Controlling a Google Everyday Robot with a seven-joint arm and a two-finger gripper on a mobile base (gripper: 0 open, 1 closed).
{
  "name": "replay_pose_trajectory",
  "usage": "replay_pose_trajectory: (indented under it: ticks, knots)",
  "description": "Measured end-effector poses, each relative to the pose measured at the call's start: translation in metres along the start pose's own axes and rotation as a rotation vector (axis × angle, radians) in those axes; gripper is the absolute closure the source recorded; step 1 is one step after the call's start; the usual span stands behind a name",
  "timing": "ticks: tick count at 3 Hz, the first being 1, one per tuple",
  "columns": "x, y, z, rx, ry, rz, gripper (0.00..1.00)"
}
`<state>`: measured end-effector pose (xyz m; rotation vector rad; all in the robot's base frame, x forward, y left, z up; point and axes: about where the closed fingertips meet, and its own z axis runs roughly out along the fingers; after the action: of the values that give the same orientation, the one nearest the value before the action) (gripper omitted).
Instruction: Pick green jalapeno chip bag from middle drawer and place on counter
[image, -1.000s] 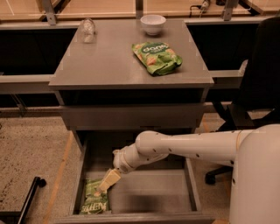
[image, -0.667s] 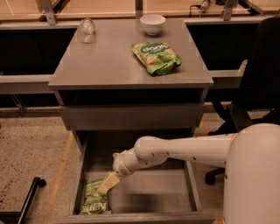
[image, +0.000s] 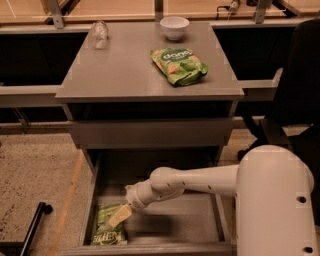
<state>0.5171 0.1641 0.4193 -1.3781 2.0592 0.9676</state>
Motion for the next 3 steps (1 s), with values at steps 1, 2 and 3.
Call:
replay_pose_trajectory:
  ticks: [1,2,3]
  knots:
    - [0.01,0.007,0.032,-0.068,-0.017,0.042,0.0]
    - [0.018,0.015,0.052,-0.117,-0.018,0.074,0.18]
    - [0.021,0.02,0.054,-0.125,-0.011,0.089,0.4]
